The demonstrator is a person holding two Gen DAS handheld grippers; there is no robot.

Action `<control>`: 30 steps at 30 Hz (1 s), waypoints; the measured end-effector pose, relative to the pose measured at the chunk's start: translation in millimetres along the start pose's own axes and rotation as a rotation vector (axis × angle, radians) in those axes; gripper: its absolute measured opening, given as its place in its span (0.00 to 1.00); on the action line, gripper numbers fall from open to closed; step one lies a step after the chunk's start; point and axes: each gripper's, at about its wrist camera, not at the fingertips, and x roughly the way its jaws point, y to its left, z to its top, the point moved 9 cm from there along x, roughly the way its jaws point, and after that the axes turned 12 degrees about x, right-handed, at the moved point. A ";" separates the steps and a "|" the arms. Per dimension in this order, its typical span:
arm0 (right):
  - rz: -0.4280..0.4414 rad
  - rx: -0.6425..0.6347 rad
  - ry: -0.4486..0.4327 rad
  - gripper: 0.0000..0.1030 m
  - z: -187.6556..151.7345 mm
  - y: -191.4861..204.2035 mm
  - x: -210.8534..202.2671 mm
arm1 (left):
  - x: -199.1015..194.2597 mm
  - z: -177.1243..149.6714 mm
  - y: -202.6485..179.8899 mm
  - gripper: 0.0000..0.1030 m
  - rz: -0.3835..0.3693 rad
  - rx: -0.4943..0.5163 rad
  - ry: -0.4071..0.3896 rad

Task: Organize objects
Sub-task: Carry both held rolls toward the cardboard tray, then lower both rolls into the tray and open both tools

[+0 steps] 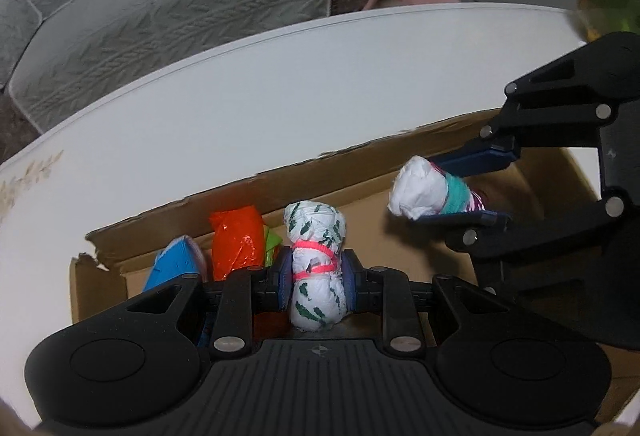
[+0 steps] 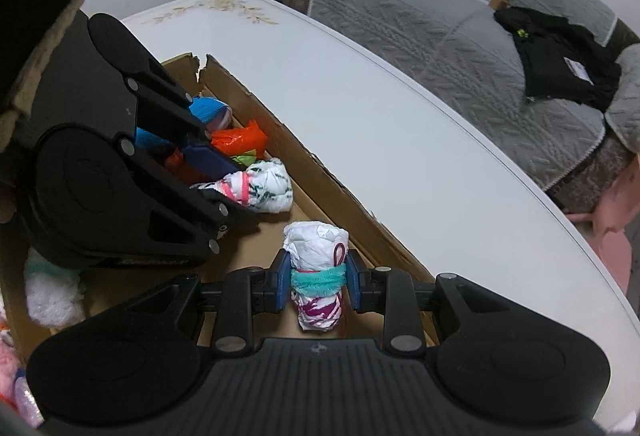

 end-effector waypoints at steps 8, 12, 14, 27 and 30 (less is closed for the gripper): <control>0.008 -0.026 0.009 0.25 3.2 5.0 11.1 | -1.6 -7.4 11.3 0.33 0.014 -0.051 -0.005; 0.009 -0.016 0.019 0.27 1.5 3.1 14.4 | -3.0 -7.0 12.9 0.34 0.023 -0.058 -0.007; 0.001 -0.013 0.025 0.28 2.1 1.9 14.9 | -4.6 -8.4 12.8 0.35 0.026 -0.062 -0.005; -0.020 -0.016 0.066 0.46 -0.9 4.5 7.8 | -21.9 -3.2 10.4 0.64 0.015 -0.100 -0.045; -0.025 -0.009 0.073 0.46 -0.8 5.0 4.4 | -28.0 -4.0 11.3 0.64 0.013 -0.126 -0.048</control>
